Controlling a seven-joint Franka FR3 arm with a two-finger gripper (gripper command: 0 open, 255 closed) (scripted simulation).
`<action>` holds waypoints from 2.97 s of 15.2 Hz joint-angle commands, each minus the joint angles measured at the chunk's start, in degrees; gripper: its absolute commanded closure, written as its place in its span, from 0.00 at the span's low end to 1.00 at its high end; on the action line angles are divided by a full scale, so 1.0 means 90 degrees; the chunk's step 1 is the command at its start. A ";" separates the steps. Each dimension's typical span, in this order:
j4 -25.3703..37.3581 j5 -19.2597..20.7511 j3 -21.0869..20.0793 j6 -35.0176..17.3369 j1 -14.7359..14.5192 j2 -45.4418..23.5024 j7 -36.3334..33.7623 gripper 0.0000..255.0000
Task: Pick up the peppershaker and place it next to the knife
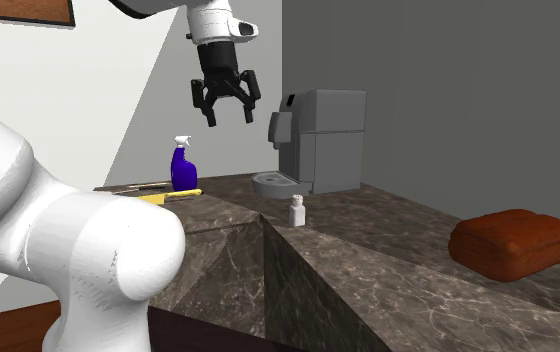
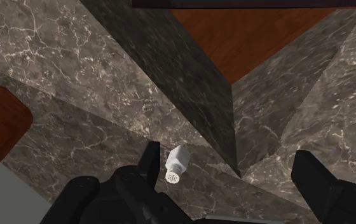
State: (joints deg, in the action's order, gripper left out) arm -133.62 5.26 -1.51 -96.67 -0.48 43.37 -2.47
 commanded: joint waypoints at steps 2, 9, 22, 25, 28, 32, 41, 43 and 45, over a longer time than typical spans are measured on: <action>0.0009 0.0012 0.0052 -0.0163 0.0020 -0.0202 0.0029 0.00; 0.0297 0.0035 0.0399 -0.1195 0.0130 -0.1741 0.0250 0.00; 0.1858 -0.0353 0.0869 -0.2375 0.0297 -0.4927 0.0822 0.00; 0.2406 -0.0512 0.0918 -0.2479 0.0366 -0.5693 0.0973 0.00; 0.2413 -0.0547 0.0916 -0.2648 0.0390 -0.5890 0.1003 0.00; 0.2239 -0.0564 0.0914 -0.2962 0.0398 -0.6030 0.1015 0.00; 0.2177 -0.0572 0.0914 -0.3084 0.0402 -0.6090 0.1021 0.00; 0.2177 -0.0572 0.0914 -0.3084 0.0402 -0.6090 0.1021 1.00; 0.2177 -0.0572 0.0914 -0.3084 0.0402 -0.6090 0.1021 1.00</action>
State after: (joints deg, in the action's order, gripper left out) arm -114.02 0.11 6.71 -124.43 3.14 -11.43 6.72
